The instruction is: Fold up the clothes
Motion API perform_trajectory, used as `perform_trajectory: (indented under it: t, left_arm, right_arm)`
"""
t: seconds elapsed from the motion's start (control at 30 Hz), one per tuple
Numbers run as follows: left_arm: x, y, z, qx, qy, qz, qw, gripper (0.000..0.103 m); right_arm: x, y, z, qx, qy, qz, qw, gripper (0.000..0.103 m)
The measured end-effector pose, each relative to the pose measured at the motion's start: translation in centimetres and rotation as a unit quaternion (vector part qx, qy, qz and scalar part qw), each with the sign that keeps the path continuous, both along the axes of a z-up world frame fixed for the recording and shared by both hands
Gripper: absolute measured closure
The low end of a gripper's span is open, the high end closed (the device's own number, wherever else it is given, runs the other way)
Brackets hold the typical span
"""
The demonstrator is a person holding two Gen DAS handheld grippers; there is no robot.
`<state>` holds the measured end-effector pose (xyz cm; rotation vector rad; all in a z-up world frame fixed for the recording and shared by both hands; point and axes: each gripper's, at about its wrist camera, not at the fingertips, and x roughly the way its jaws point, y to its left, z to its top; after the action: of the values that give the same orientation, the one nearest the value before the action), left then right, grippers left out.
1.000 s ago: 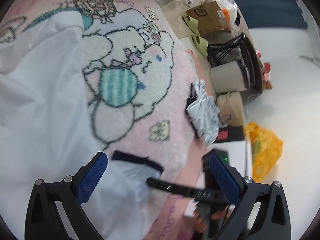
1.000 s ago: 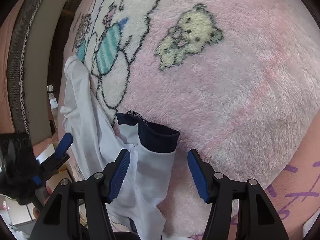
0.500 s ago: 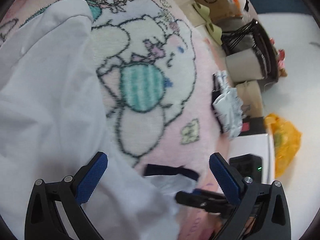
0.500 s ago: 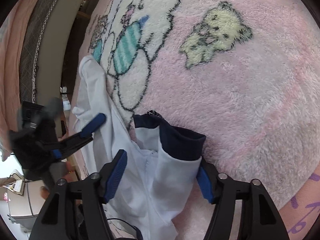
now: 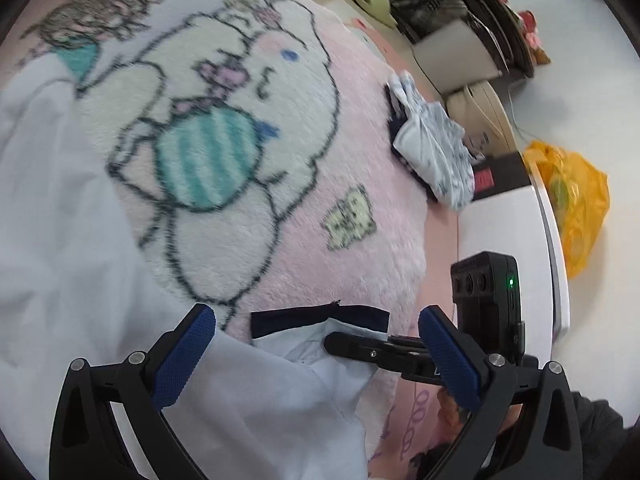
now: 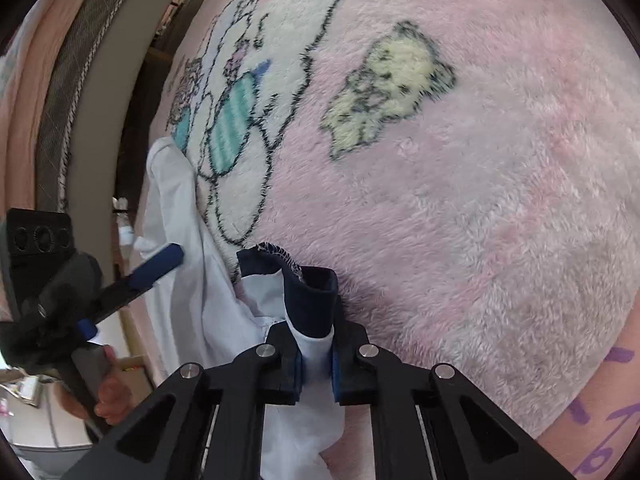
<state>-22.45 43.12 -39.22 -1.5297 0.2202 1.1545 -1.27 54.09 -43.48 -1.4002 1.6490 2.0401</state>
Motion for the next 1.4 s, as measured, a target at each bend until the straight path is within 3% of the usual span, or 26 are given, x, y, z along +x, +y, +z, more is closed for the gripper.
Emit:
perform_trajectory:
  t: [0.13,0.2,0.27,0.3,0.4,0.5,0.67,0.87,0.93,1.0,1.03,1.17,1.4]
  left_arm:
    - [-0.4,0.1,-1.7,-0.015,-0.016,0.002,0.9998,0.001]
    - [-0.5,0.0,-1.8,-0.015,-0.016,-0.002,0.9997,0.009]
    - [-0.7,-0.2,-1.9,-0.025,-0.012,0.001,0.9996,0.041]
    - [-0.8,-0.2,-2.1,-0.037,-0.004,0.007,0.9993,0.046]
    - [-0.9,-0.2,-2.5,-0.056,0.002,0.004,0.9984,0.049]
    - [-0.2,0.0,-2.4,-0.054,-0.032,-0.038,0.9973,0.047]
    - [1.3,0.7,-3.0,-0.079,-0.029,-0.094,0.9920,0.046]
    - [0.5,0.9,-4.6,-0.076,-0.076,-0.066,0.9920,0.047]
    - [0.2,0.5,-4.5,-0.073,-0.074,-0.057,0.9929,0.048]
    - [-0.2,0.0,-4.3,-0.071,-0.070,-0.049,0.9938,0.068]
    - [0.0,0.0,-4.3,-0.074,-0.059,-0.045,0.9945,0.086]
    - [1.4,0.1,-4.4,-0.076,-0.031,-0.056,0.9951,0.094]
    - [1.5,1.7,-2.2,-0.040,-0.024,-0.058,0.9973,0.099]
  right_arm:
    - [1.7,0.6,0.0,-0.009,0.024,-0.015,1.000,0.099]
    - [3.0,0.5,0.6,-0.004,0.034,-0.018,0.999,0.099]
    - [3.7,0.4,0.8,-0.006,0.039,-0.023,0.999,0.099]
    - [3.8,0.3,0.7,-0.017,0.045,-0.026,0.999,0.099]
    - [4.7,0.4,0.3,-0.040,0.052,-0.040,0.997,0.099]
    - [4.6,0.7,-0.4,-0.047,0.061,-0.048,0.996,0.099]
    - [4.3,1.0,-0.3,-0.038,0.078,-0.044,0.995,0.099]
    - [4.3,1.3,-0.2,-0.042,0.085,-0.044,0.995,0.099]
    - [4.6,1.5,-0.2,-0.045,0.087,-0.045,0.994,0.098]
    - [4.2,1.4,-0.4,-0.048,0.086,-0.046,0.994,0.098]
    - [4.1,1.4,-0.5,-0.049,0.085,-0.049,0.994,0.098]
    - [4.1,1.3,-0.7,-0.047,0.081,-0.053,0.994,0.098]
    - [3.8,1.0,-0.4,-0.028,0.075,-0.042,0.996,0.098]
